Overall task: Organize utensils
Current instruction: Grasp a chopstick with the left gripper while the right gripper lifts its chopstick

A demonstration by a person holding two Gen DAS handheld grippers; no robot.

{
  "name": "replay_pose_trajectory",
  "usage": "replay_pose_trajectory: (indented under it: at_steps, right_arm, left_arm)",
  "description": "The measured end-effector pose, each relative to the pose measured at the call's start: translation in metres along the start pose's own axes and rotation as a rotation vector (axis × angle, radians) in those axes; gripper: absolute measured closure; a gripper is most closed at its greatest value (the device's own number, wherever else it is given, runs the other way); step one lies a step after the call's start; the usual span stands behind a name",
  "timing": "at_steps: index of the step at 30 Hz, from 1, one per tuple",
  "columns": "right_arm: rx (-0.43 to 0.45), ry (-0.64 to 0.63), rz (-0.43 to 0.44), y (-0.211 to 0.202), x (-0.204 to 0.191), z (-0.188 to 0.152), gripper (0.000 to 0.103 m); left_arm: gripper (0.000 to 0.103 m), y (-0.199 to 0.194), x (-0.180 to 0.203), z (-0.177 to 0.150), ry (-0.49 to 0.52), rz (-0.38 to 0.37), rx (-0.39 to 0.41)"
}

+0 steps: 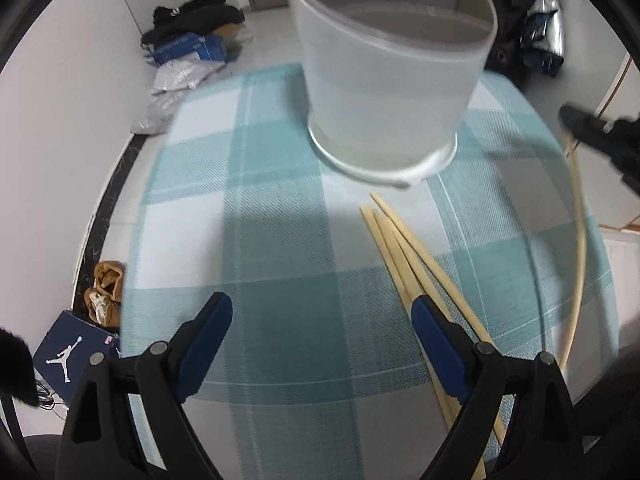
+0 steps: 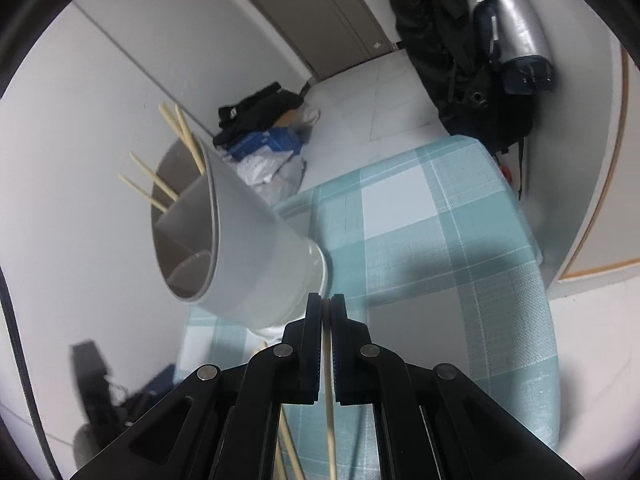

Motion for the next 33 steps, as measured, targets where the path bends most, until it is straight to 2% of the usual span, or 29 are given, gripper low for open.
replay_pose_trajectory:
  at_steps: [4, 13, 16, 19, 21, 22, 23, 24, 26, 27, 28, 29, 30, 33]
  right_arm:
    - [0.047, 0.008, 0.002, -0.004, 0.007, 0.005, 0.099]
    - [0.092, -0.061, 0.003, -0.007, -0.001, 0.009, 0.099]
    - [0.106, -0.072, 0.005, -0.01, -0.003, 0.011, 0.099]
    - [0.111, -0.081, -0.002, -0.011, -0.003, 0.012, 0.099]
    - [0.107, -0.08, -0.001, -0.011, -0.002, 0.011, 0.099]
    - [0.109, -0.085, -0.006, -0.012, -0.002, 0.01, 0.099]
    - [0.111, -0.089, -0.01, -0.012, -0.002, 0.01, 0.099]
    - [0.113, -0.094, -0.013, -0.013, -0.002, 0.01, 0.099]
    - [0.125, -0.104, -0.022, -0.016, -0.003, 0.01, 0.099]
    - [0.135, -0.118, -0.027, -0.019, -0.004, 0.01, 0.099]
    - [0.144, -0.137, -0.035, -0.021, -0.006, 0.01, 0.099]
    - [0.155, -0.151, -0.045, -0.024, -0.007, 0.01, 0.099]
    - [0.163, -0.159, -0.051, -0.026, -0.008, 0.01, 0.099]
    - [0.201, -0.178, -0.05, -0.036, -0.014, 0.009, 0.099]
  left_arm:
    - [0.013, 0.002, -0.003, -0.001, -0.026, -0.004, -0.021]
    - [0.011, 0.014, -0.008, 0.01, -0.076, -0.029, -0.088]
    - [0.014, 0.014, -0.013, 0.021, -0.092, 0.011, -0.065]
    - [0.018, 0.019, -0.011, 0.025, -0.107, 0.002, -0.084]
    - [0.027, 0.019, -0.007, 0.03, -0.099, -0.007, -0.081]
    - [0.035, 0.019, -0.004, 0.033, -0.091, -0.012, -0.08]
    - [0.047, 0.019, -0.003, 0.034, -0.088, -0.019, -0.077]
    - [0.054, 0.018, 0.0, 0.036, -0.093, -0.036, -0.07]
    - [0.078, 0.018, -0.004, 0.037, -0.122, -0.038, -0.057]
    - [0.083, 0.018, -0.005, 0.037, -0.147, -0.042, -0.057]
    - [0.093, 0.017, -0.006, 0.036, -0.167, -0.049, -0.058]
    - [0.098, 0.017, -0.006, 0.035, -0.183, -0.064, -0.062]
    - [0.099, 0.017, -0.006, 0.034, -0.206, -0.088, -0.066]
    - [0.1, 0.01, -0.009, 0.035, -0.223, -0.086, -0.036]
Point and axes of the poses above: each gripper's, at about its wrist camera, not at the fingertips, and y roughly the way its jaws point, x to its right, z to its top, the point moved 9 cm from there along y, roughly the way its jaws point, and after that the axes turned 6 degrees about -y, right-handed, at the moved point
